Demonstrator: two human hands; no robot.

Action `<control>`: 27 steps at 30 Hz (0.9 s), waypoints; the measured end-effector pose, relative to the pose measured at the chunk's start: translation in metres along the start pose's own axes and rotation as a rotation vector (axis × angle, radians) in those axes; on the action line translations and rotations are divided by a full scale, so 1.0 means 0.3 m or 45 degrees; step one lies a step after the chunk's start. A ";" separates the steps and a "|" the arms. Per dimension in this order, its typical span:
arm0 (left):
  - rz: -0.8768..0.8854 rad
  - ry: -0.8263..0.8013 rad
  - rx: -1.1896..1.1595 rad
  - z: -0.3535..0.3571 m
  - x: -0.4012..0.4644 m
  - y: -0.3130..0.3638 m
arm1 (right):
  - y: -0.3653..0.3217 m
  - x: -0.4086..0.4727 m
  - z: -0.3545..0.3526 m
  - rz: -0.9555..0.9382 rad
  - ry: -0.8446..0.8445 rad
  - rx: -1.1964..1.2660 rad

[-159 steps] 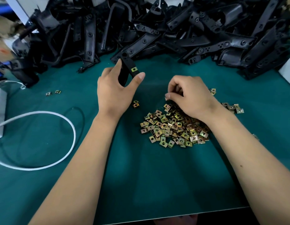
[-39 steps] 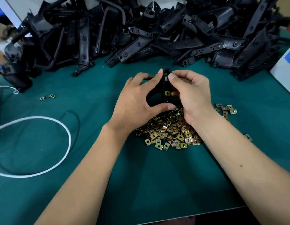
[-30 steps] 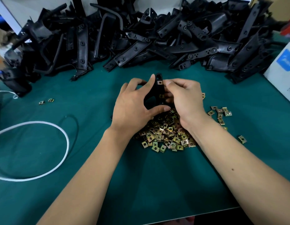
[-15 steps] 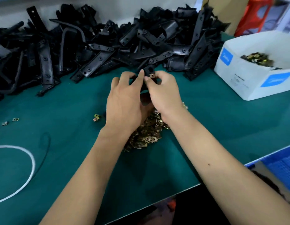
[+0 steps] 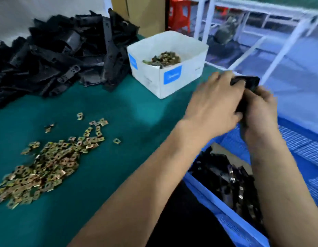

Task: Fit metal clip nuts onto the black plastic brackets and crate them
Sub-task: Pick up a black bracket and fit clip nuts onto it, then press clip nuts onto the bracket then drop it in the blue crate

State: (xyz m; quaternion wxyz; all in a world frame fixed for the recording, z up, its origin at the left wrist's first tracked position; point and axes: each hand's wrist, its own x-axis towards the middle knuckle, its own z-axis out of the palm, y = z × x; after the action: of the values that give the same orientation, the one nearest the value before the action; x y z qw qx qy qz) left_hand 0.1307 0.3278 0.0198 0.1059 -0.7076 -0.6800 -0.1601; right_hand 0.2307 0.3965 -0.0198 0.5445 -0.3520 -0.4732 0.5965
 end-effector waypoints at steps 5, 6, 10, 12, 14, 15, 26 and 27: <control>0.140 -0.404 -0.025 0.315 0.000 0.181 | 0.286 0.000 -0.424 0.539 0.431 -0.099; 0.132 -0.520 -0.064 0.375 -0.022 0.190 | 0.361 -0.014 -0.499 0.662 0.533 -0.176; -0.020 -0.889 -0.191 0.567 -0.143 0.157 | 0.599 -0.101 -0.701 0.997 0.630 -0.582; -0.070 -0.963 -0.206 0.627 -0.198 0.137 | 0.643 -0.142 -0.744 1.067 0.535 -0.891; -0.114 -0.981 -0.236 0.663 -0.234 0.122 | 0.650 -0.164 -0.756 1.088 0.463 -1.186; -0.135 -0.974 -0.251 0.670 -0.241 0.116 | 0.647 -0.163 -0.752 1.064 0.450 -1.260; -0.174 -0.017 -0.625 0.298 0.001 0.114 | 0.214 0.036 -0.263 -0.085 0.122 -1.293; -0.163 0.068 -0.624 0.236 0.016 0.097 | 0.150 0.025 -0.196 -0.209 0.025 -1.232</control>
State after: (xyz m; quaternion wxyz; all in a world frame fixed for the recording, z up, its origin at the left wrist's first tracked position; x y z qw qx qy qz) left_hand 0.1657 0.3568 -0.0418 -0.0612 -0.6630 -0.6614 -0.3453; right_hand 0.2702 0.4164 -0.0796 0.3683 -0.5317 -0.7170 0.2598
